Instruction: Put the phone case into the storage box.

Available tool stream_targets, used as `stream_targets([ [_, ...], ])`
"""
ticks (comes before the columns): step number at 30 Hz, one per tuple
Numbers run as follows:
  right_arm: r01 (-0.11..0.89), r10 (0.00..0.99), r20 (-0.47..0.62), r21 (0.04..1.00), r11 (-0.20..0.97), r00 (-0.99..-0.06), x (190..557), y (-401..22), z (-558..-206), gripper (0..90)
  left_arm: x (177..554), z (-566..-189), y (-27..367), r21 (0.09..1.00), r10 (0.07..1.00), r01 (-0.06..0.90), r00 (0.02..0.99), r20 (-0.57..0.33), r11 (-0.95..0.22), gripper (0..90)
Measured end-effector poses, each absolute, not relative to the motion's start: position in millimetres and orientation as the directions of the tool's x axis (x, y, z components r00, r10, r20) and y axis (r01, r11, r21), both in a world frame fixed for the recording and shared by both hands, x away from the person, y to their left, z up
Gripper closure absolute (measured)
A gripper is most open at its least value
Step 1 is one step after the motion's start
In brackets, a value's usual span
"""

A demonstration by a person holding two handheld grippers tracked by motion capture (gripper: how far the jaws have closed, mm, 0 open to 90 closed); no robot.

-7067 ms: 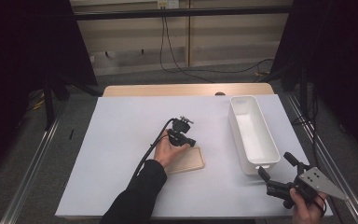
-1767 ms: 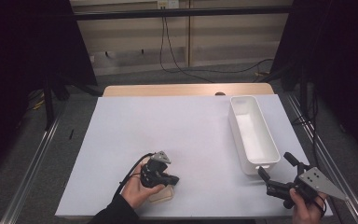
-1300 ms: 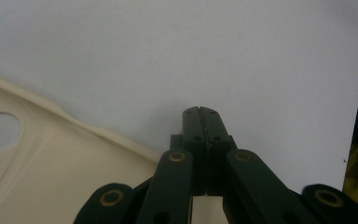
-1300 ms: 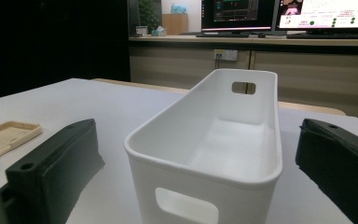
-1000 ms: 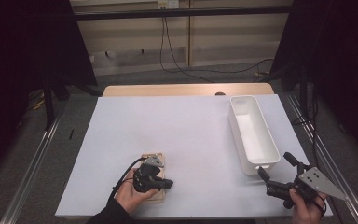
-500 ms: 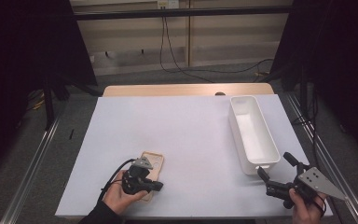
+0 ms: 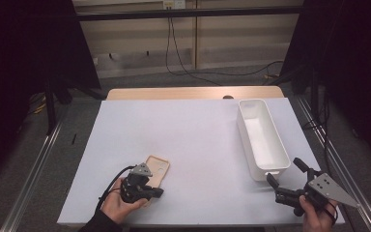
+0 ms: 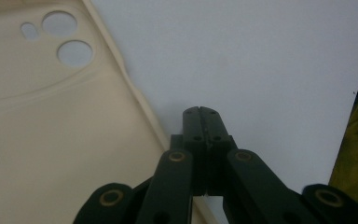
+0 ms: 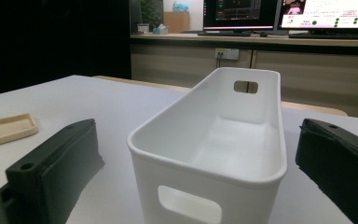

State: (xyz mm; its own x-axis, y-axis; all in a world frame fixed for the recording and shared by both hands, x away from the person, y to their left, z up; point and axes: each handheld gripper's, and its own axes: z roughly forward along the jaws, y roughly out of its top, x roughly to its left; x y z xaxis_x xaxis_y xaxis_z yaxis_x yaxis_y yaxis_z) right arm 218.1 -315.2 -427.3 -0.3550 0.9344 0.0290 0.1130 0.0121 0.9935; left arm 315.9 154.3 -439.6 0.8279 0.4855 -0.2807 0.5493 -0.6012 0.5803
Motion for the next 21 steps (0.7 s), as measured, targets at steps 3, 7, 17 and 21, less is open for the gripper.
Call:
stream_targets([
  [3, 0.114, 0.935, 0.025, 0.993, 0.017, -0.354, 218.5, -315.3, -427.5, 0.0, 316.8, -440.4, 157.8, 0.582, 0.485, 0.556, 0.824, -0.294, -0.593, 90.0],
  [7, 0.115, 0.935, 0.028, 0.993, 0.014, -0.354, 218.0, -314.8, -427.2, 0.0, 316.7, -440.2, 158.5, 0.582, 0.484, 0.555, 0.825, -0.293, -0.594, 90.0],
  [17, 0.113, 0.935, 0.031, 0.993, 0.01, -0.353, 218.3, -315.2, -427.2, 0.0, 314.5, -438.6, 158.2, 0.625, 0.471, 0.526, 0.839, -0.273, -0.576, 89.8],
  [21, 0.113, 0.935, 0.03, 0.994, 0.011, -0.353, 218.2, -315.2, -427.1, 0.0, 312.8, -432.8, 157.9, 0.67, 0.469, 0.505, 0.845, -0.256, -0.544, 84.8],
])
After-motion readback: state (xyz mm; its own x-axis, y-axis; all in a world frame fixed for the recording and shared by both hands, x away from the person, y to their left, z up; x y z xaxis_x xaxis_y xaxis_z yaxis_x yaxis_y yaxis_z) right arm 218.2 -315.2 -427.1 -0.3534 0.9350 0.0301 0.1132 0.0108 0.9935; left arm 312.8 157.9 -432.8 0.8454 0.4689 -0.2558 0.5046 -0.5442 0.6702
